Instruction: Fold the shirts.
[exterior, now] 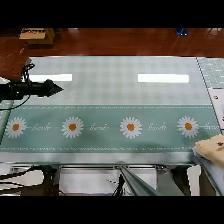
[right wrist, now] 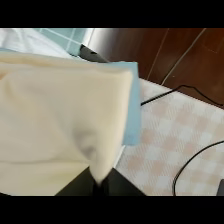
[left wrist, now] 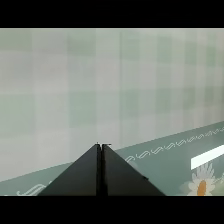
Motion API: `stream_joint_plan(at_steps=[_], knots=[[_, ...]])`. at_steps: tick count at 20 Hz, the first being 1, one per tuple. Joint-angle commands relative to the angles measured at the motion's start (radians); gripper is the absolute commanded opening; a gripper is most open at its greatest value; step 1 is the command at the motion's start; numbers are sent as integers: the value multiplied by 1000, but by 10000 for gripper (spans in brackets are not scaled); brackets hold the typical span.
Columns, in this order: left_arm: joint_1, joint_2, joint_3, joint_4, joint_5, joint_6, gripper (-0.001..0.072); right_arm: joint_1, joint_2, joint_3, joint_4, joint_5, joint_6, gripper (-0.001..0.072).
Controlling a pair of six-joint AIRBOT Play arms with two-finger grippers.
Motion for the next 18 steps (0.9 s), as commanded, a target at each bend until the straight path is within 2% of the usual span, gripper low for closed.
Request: stream_joint_plan(at_steps=[1, 2, 5, 6, 7, 8, 9, 11, 12, 13, 14, 17, 18], knots=[[6, -1, 1, 1, 7, 7, 22, -2, 6, 1, -61, -2, -31, 338], [9, -1, 1, 1, 3, 7, 22, -2, 11, 1, -64, -3, -49, 418], [16, -1, 1, 1, 3, 7, 22, -2, 12, 1, -92, -36, -56, 441], [16, -1, 1, 0, 2, 7, 22, -2, 12, 1, -50, -73, -43, 440], [16, -1, 6, -4, -21, 8, 23, -2, 12, 1, 59, -113, -40, 438], [16, -1, 21, -13, -63, 19, 28, -2, 5, 1, 240, -179, -62, 435], [16, -1, 41, -38, -101, 61, 116, -1, -5, 1, 453, -222, -126, 435], [15, -1, 95, -124, -153, 97, 513, 44, -31, 1, 786, -270, -195, 434], [8, 0, 135, -134, -172, 97, 524, 103, -50, 1, 876, -287, -193, 432], [-8, 2, 180, -99, -188, 90, 524, 185, -70, 1, 908, -298, -184, 431], [-37, 7, 237, -16, -201, 42, 523, 280, -89, 1, 897, -308, -166, 431], [-188, 35, 411, 379, -201, -166, 523, 629, -159, 1, 782, -378, -116, 432], [-255, 39, 465, 520, -201, -229, 525, 745, -190, 1, 717, -427, -82, 473]])
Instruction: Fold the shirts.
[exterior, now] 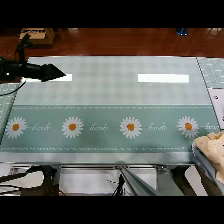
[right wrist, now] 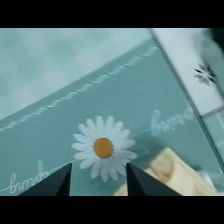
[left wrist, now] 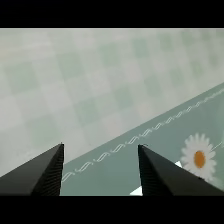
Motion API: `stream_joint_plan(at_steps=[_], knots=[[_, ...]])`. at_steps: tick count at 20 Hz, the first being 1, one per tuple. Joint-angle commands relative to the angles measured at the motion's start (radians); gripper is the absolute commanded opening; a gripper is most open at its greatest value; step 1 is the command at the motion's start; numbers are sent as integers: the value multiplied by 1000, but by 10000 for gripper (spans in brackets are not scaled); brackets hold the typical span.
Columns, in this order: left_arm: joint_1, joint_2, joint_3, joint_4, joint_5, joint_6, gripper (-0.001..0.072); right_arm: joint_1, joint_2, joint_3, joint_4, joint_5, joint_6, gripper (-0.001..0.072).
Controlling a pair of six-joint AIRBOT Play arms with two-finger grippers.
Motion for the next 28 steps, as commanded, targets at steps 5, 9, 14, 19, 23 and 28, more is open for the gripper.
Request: stream_joint_plan(at_steps=[5, 9, 14, 19, 23, 28], knots=[[-382, 10, 210, 658, -11, -451, 716, 632, -244, 1, -176, -172, 185, 608], [-458, 6, 210, 729, -52, -474, 716, 719, -317, 1, -256, -15, 184, 607], [-457, 6, 210, 726, -55, -474, 711, 720, -317, 1, -243, -2, 184, 605], [-457, 4, 210, 726, -53, -474, 711, 720, -317, 1, -244, -2, 184, 605], [-457, 3, 210, 726, -51, -474, 711, 720, -317, 1, -244, -2, 184, 605], [-457, 4, 210, 726, -52, -474, 711, 720, -317, 1, -244, -2, 185, 605]])
